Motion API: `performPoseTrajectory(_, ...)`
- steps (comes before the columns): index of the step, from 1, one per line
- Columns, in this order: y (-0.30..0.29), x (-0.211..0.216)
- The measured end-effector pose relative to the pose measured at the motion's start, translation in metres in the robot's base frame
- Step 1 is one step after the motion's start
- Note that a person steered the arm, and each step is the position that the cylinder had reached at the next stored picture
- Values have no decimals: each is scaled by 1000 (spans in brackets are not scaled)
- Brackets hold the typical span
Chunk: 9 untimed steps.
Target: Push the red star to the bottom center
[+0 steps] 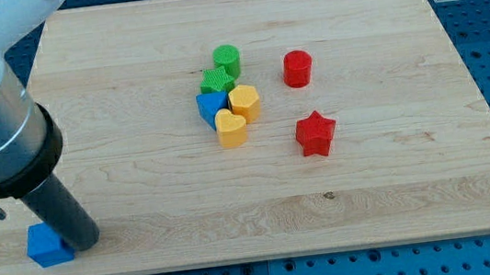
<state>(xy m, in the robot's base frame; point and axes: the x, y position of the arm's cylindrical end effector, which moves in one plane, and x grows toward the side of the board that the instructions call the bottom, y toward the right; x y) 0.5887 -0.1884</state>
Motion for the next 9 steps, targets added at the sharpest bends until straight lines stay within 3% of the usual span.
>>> performPoseTrajectory(3, -6, 0)
performPoseTrajectory(5, 65, 1)
performPoseTrajectory(7, 174, 1)
performPoseTrajectory(9, 188, 2)
